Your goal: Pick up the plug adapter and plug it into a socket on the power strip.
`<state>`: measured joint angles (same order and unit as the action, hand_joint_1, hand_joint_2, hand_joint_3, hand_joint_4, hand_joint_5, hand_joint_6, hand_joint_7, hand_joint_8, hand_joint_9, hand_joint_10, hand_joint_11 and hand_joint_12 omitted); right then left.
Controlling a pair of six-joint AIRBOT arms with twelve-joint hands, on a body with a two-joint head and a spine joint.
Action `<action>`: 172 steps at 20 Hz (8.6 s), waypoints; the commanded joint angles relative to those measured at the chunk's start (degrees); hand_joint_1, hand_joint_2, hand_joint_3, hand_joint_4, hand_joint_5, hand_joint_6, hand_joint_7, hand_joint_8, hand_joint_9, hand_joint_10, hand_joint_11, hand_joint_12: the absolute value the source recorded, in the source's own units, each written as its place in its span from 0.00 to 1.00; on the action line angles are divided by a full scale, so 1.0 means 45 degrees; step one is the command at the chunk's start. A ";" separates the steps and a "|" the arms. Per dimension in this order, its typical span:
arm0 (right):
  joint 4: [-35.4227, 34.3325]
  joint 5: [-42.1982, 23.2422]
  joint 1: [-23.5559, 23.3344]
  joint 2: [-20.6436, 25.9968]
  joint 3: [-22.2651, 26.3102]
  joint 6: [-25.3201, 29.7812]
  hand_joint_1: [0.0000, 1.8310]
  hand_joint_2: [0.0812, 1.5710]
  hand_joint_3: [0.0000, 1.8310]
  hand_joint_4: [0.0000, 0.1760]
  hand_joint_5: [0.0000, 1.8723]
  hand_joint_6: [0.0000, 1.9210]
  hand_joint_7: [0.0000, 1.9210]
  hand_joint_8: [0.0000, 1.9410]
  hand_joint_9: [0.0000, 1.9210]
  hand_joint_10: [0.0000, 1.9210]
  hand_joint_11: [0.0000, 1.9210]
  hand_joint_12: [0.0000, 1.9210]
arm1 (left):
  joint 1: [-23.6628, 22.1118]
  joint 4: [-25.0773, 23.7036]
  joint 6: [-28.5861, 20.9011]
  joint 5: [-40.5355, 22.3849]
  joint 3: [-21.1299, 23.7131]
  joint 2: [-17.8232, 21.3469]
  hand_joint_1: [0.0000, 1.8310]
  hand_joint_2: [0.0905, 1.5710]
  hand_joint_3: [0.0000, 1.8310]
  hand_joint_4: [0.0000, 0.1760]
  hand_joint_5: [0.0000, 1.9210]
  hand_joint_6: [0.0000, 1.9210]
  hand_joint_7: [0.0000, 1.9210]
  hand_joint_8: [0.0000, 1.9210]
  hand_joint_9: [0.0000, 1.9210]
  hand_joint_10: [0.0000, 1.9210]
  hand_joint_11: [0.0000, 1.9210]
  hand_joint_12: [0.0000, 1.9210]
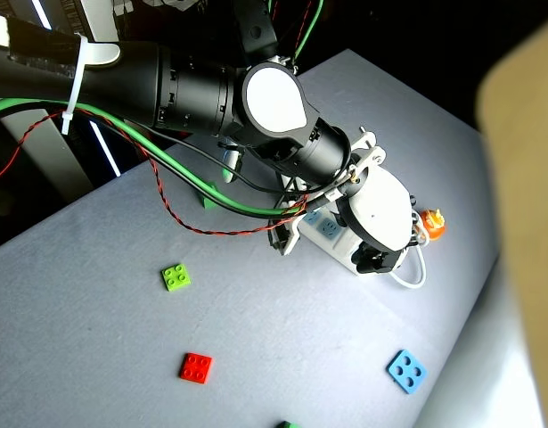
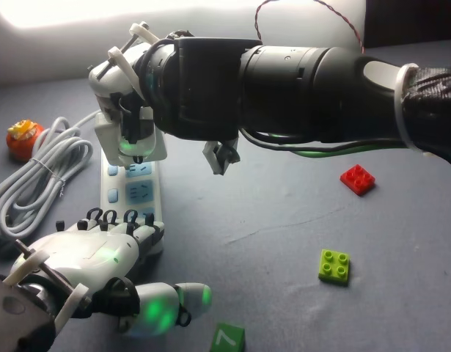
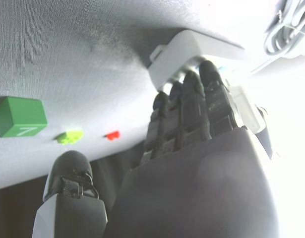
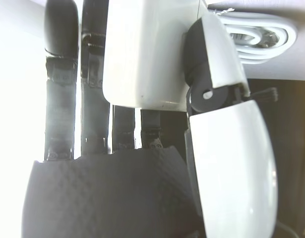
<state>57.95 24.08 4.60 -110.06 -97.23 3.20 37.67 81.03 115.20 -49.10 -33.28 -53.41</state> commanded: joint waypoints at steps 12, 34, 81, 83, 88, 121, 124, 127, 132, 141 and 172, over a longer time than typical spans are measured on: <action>0.0529 -0.0485 0.0066 0.0012 -0.0162 0.0340 0.67 0.69 0.00 0.00 0.49 0.54 0.56 0.45 0.66 0.01 0.43 0.52 | 0.0103 -0.0119 -0.0024 -0.0333 0.0032 -0.0031 0.00 0.71 0.00 0.00 0.07 0.00 0.07 0.00 0.07 0.00 0.00 0.15; 0.0524 -0.0172 0.0111 0.0003 -0.0351 0.0159 0.67 0.70 0.00 0.00 0.48 0.55 0.55 0.47 0.66 0.00 0.42 0.54 | 0.0005 -0.0119 -0.0014 -0.0377 0.0033 -0.0049 0.00 0.72 0.00 0.00 0.07 0.00 0.08 0.00 0.08 0.00 0.00 0.16; -0.1384 -0.0167 0.0526 -0.0979 -0.0951 -0.1833 0.67 0.69 0.00 0.00 0.48 0.54 0.56 0.47 0.65 0.00 0.41 0.54 | 0.0009 -0.0117 -0.0017 -0.0494 0.0039 -0.0089 0.00 0.72 0.00 0.00 0.07 0.00 0.07 0.00 0.07 0.00 0.00 0.13; -0.1384 -0.0220 0.0597 -0.0958 -0.0778 -0.1782 0.67 0.69 0.00 0.00 0.48 0.54 0.57 0.45 0.66 0.00 0.42 0.53 | 0.0017 -0.0116 -0.0019 -0.0494 0.0047 -0.0086 0.00 0.72 0.00 0.00 0.07 0.00 0.07 0.00 0.07 0.00 0.00 0.13; -0.1383 -0.0262 0.0523 -0.0869 -0.0539 -0.1703 0.67 0.70 0.00 0.00 0.48 0.55 0.55 0.48 0.66 0.00 0.42 0.54 | 0.0014 -0.0116 -0.0068 -0.0495 0.0041 -0.0086 0.00 0.72 0.00 0.00 0.07 0.00 0.08 0.00 0.07 0.00 0.00 0.14; -0.1230 -0.1529 0.0089 0.0326 -0.0428 -0.1728 0.44 0.69 0.00 0.00 0.11 0.00 0.16 0.00 0.16 0.00 0.00 0.40 | -0.0110 -0.0117 -0.0127 -0.0515 0.0003 -0.0090 0.00 0.72 0.00 0.00 0.07 0.00 0.08 0.00 0.07 0.00 0.00 0.15; -0.1230 -0.1398 -0.0149 0.0988 0.0398 -0.1771 0.43 0.66 0.00 0.00 0.07 0.00 0.09 0.00 0.09 0.00 0.00 0.29 | -0.0214 -0.0117 -0.0131 -0.0434 -0.0009 -0.0090 0.00 0.72 0.00 0.00 0.08 0.00 0.09 0.00 0.08 0.00 0.00 0.17; -0.1228 -0.1115 -0.0348 0.1932 0.1700 -0.1948 0.46 0.61 0.00 0.00 0.04 0.00 0.06 0.00 0.06 0.00 0.00 0.24 | -0.0342 -0.0119 -0.0128 -0.0326 -0.0027 -0.0081 0.00 0.72 0.00 0.00 0.08 0.00 0.09 0.00 0.09 0.00 0.00 0.18; -0.1218 -0.0892 -0.0923 0.4119 0.4020 -0.1990 0.45 0.56 0.00 0.00 0.00 0.00 0.00 0.00 0.01 0.00 0.00 0.15 | -0.0808 -0.0120 -0.0086 0.0225 -0.0088 0.0107 0.00 0.72 0.00 0.00 0.08 0.00 0.10 0.00 0.10 0.00 0.00 0.19; -0.1223 -0.1724 -0.0932 1.1754 1.0479 -0.2814 0.39 0.58 0.00 0.00 0.07 0.01 0.15 0.02 0.17 0.03 0.00 0.36 | -0.1674 -0.0120 0.0181 0.2168 0.0111 0.1954 0.00 0.73 0.00 0.00 0.22 0.02 0.26 0.02 0.24 0.02 0.01 0.42; -0.1223 -0.3103 -0.0187 1.4301 1.1809 -0.3706 0.50 0.86 0.00 0.49 0.76 1.00 0.85 1.00 0.87 1.00 0.90 1.00 | -0.6040 -0.0119 0.3120 0.3566 0.0353 0.2995 0.58 0.87 0.00 1.00 0.72 1.00 0.82 1.00 0.85 1.00 0.75 1.00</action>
<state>51.35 14.00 4.19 -46.04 -44.27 -13.39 11.40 83.22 129.19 -31.20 -31.53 -40.25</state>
